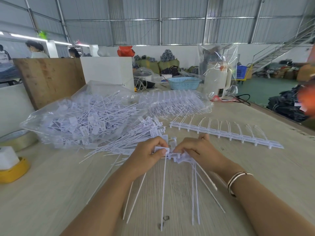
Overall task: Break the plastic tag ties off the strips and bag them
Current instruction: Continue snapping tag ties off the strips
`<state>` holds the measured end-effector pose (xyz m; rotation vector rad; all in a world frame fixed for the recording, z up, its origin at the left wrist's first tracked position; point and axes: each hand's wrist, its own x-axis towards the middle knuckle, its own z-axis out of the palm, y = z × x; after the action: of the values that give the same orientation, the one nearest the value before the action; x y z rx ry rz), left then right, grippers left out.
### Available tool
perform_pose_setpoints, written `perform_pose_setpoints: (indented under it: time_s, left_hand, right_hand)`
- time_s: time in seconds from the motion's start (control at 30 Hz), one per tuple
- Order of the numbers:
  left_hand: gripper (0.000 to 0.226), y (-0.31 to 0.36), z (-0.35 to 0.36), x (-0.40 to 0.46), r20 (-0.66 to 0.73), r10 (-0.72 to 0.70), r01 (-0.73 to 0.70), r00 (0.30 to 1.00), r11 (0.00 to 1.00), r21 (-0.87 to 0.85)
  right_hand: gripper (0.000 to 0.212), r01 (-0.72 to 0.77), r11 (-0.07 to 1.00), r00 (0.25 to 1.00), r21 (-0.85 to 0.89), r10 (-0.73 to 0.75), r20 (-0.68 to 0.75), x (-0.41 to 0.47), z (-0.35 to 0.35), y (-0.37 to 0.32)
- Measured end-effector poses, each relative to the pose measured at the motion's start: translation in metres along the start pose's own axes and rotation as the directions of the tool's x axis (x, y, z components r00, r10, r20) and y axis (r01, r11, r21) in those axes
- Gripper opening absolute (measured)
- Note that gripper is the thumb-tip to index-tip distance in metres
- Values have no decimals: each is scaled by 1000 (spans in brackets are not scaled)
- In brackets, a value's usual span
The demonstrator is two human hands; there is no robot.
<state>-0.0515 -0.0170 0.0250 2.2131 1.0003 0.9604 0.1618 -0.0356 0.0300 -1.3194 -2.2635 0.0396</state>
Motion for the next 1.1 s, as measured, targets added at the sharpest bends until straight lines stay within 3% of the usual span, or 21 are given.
perform_pose_setpoints:
  time_s: [0.13, 0.47, 0.67, 0.8, 0.97, 1.1]
  left_hand:
    - [4, 0, 3, -1, -25, 11, -8, 1000, 995, 96]
    - [17, -10, 6, 2, -86, -31, 54, 996, 960, 275]
    - [13, -8, 6, 2, -87, -35, 61, 996, 948, 312]
    - [13, -6, 10, 4, -93, -30, 53, 995, 964, 260]
    - [30, -4, 14, 5, -111, -10, 34, 994, 976, 213]
    - [31, -6, 15, 5, -141, -18, 40, 990, 987, 155]
  right_hand:
    - [34, -32, 993, 997, -112, 24, -69, -1, -2, 3]
    - [27, -54, 967, 998, -248, 58, 5, 3, 8, 2]
    - [29, -40, 960, 997, -277, 19, -78, 1, 2, 4]
    - [34, 0, 981, 974, -195, -44, -221, 3, 3, -12]
    - [44, 11, 1000, 995, -15, -13, -102, 7, 19, -33]
    - [51, -14, 1000, 995, 1, 14, -98, 8, 24, -30]
